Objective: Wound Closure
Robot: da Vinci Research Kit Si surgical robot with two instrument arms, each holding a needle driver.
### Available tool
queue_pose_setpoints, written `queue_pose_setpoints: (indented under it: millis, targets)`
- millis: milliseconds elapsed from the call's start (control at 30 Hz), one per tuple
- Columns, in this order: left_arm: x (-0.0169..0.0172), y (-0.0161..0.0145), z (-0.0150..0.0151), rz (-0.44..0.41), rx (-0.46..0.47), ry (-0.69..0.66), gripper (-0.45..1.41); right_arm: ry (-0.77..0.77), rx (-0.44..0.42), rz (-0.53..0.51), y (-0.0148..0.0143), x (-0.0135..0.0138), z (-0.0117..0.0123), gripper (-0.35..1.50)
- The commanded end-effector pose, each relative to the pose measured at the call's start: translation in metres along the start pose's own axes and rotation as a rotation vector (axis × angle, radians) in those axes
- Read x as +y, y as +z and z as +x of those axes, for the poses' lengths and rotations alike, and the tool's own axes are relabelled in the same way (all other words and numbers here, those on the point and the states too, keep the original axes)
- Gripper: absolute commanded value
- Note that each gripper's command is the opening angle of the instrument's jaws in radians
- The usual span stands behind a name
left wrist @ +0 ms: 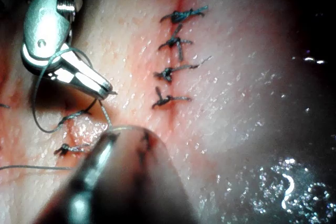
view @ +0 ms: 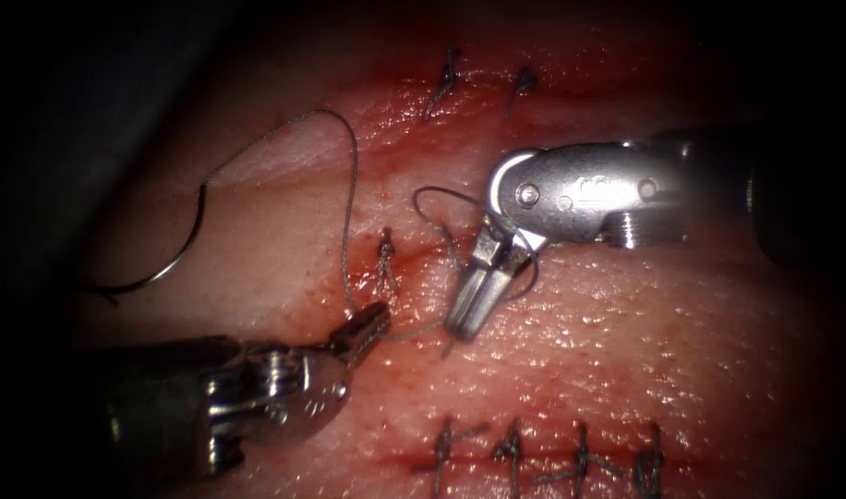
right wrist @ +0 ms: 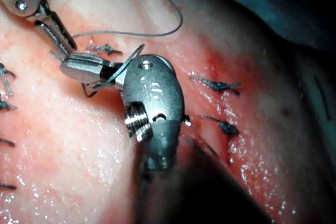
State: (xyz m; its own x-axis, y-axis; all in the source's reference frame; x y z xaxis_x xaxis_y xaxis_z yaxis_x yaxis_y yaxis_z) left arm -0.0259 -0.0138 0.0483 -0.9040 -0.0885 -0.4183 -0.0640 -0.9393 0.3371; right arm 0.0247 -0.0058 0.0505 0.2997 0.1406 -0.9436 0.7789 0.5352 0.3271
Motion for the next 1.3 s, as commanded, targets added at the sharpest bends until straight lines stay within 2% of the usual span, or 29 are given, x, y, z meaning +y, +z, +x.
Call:
queue_pose_setpoints:
  millis: [33,300,367,533,733,1000,1300]
  targets:
    - [0.0007,0.0005,0.0004,-0.007,-0.003,-0.001,-0.45,0.011,0.012,-0.012,-0.0001,0.0011,0.0,-0.35]
    - [0.0025,-0.005,0.002,-0.016,0.002,0.005,-0.45,0.033,0.024,-0.073,-0.0013,0.0021,-0.0007,-0.35]
    - [0.0032,-0.0082,0.0023,-0.02,0.01,0.013,-0.45,0.037,0.03,-0.093,-0.0017,0.0023,-0.0011,-0.35]
    - [0.0045,-0.0125,0.0029,-0.005,-0.003,0.015,-0.45,0.055,0.021,-0.144,-0.0028,0.0033,-0.0021,-0.35]
    - [0.0082,-0.0153,0.0049,-0.003,0.014,0.028,-0.45,0.073,0.012,-0.189,-0.0038,0.0045,-0.0032,-0.35]
    - [0.0102,-0.0177,0.0058,-0.034,0.032,0.067,-0.45,0.095,0.008,-0.231,-0.0043,0.0053,-0.0038,-0.35]
    - [0.0131,-0.0207,0.0077,-0.141,0.132,0.12,-0.45,0.105,0.007,-0.277,-0.0054,0.0062,-0.0034,-0.35]
